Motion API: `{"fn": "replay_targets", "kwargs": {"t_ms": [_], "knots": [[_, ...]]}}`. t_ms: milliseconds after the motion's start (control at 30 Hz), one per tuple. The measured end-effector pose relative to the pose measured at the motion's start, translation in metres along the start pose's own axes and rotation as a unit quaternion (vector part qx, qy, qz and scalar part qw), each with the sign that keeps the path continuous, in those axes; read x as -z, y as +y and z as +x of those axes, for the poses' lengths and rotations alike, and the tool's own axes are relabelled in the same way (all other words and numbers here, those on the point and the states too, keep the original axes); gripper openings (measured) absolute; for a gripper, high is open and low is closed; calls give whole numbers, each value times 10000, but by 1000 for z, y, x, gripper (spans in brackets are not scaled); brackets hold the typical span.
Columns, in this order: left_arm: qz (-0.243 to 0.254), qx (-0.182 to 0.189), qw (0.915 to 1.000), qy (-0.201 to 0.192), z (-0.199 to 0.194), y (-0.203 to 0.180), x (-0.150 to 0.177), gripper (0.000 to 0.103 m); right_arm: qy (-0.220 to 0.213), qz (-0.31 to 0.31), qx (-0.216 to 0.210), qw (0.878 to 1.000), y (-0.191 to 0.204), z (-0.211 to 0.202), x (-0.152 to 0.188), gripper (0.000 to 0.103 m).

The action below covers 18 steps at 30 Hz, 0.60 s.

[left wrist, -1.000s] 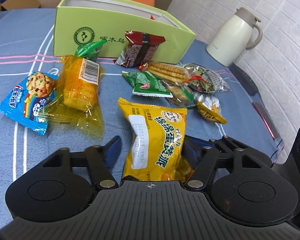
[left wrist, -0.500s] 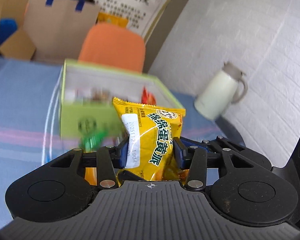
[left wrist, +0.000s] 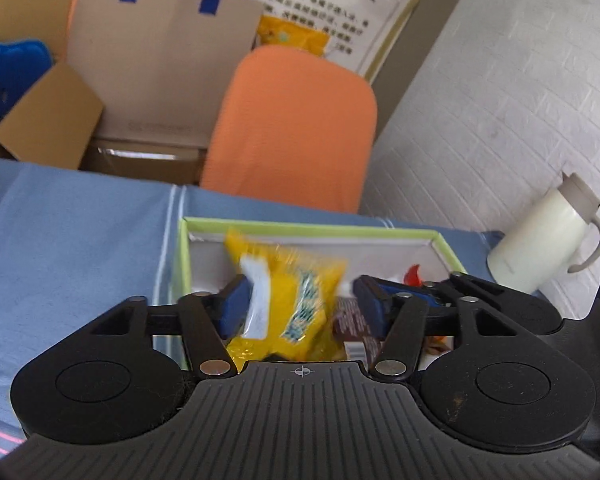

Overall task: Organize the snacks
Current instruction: 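Lower the yellow cake bag into the green box and release, then grasp the orange clear-wrapped cake with the left gripper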

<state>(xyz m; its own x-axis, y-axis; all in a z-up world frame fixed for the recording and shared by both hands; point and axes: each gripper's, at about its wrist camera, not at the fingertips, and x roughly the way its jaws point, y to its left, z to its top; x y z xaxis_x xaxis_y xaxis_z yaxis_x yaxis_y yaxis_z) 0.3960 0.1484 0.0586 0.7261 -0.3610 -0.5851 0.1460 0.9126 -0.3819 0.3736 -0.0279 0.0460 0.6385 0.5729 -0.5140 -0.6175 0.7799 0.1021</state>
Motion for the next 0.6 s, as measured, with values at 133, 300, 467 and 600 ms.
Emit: {"fn": "replay_targets", "kwargs": {"t_ms": [133, 300, 467, 600], "knots": [[184, 106, 9986, -485, -44, -3, 6, 57, -607, -123, 100, 9980, 19, -54, 7, 93], [334, 227, 9969, -683, -86, -7, 37, 65, -774, -165, 60, 9968, 54, -104, 45, 94], [307, 232, 9984, -408, -106, -3, 90, 67, -224, 275, -154, 9993, 85, -113, 99, 94], [-66, -5, 9998, -162, -121, 14, 138, 65, 244, 682, -357, 9967, 108, -113, 146, 94]]}}
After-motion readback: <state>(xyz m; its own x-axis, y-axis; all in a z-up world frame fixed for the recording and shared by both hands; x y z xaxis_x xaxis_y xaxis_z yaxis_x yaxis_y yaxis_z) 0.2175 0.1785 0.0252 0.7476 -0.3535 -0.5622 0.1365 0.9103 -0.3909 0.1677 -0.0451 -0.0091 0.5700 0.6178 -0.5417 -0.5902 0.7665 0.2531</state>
